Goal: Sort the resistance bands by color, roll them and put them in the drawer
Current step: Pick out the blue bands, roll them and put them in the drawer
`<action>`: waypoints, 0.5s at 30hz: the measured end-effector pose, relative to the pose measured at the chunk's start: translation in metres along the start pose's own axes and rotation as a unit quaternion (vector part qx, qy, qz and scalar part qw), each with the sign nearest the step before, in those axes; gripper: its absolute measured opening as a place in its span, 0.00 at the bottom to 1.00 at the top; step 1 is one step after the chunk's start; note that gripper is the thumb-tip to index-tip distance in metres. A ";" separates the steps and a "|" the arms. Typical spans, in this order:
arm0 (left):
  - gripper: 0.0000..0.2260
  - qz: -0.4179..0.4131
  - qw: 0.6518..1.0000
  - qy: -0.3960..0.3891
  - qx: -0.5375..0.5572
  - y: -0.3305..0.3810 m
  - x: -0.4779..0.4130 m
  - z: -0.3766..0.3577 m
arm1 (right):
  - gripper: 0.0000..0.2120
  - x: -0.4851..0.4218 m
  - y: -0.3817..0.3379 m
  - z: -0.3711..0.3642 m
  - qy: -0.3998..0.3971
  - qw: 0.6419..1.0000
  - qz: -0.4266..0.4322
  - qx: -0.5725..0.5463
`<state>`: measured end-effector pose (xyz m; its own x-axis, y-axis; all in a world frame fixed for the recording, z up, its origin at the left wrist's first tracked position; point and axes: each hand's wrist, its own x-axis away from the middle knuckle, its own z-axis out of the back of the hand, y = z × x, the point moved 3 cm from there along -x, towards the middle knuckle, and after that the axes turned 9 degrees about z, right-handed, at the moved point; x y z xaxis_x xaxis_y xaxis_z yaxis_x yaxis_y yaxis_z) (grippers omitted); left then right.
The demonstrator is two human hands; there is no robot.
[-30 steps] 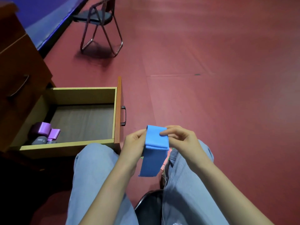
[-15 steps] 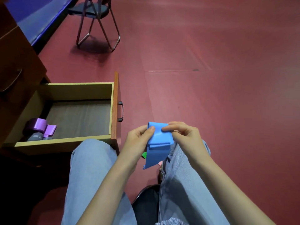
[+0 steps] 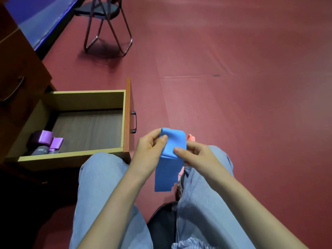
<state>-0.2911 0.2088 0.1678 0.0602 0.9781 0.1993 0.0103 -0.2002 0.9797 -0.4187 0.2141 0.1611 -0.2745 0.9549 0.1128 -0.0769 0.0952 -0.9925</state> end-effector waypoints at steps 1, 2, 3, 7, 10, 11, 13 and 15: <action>0.12 -0.001 1.000 0.001 0.000 0.000 0.000 0.001 | 0.06 -0.001 -0.001 0.000 0.008 1.000 0.009 0.002; 0.11 0.004 1.000 0.001 0.008 0.000 0.000 0.001 | 0.07 -0.001 -0.002 0.001 0.016 1.000 0.019 0.000; 0.10 0.017 1.000 0.001 0.025 -0.001 -0.001 0.002 | 0.09 -0.002 -0.003 0.001 0.023 0.999 0.029 -0.002; 0.09 0.087 0.992 -0.010 0.088 -0.011 -0.005 0.009 | 0.07 -0.003 -0.004 0.001 0.048 0.997 0.056 -0.019; 0.14 0.148 0.984 -0.074 0.063 -0.023 -0.005 0.007 | 0.07 -0.005 -0.006 0.005 0.084 0.991 0.082 -0.061; 0.16 0.165 0.979 -0.103 0.061 -0.027 -0.003 0.005 | 0.07 -0.007 -0.007 0.006 0.095 0.989 0.091 -0.067; 0.18 0.177 0.976 -0.118 0.045 -0.031 0.002 0.002 | 0.08 -0.010 -0.009 0.010 0.112 0.986 0.106 -0.067; 0.17 0.158 0.982 -0.096 0.018 -0.031 0.004 0.002 | 0.09 -0.013 -0.011 0.011 0.122 0.984 0.122 -0.049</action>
<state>-0.2891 0.2184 0.1377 0.2535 0.8382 0.4829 -0.0036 -0.4984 0.8669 -0.4251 0.1977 0.1713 -0.0347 0.9906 -0.1324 0.0592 -0.1302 -0.9897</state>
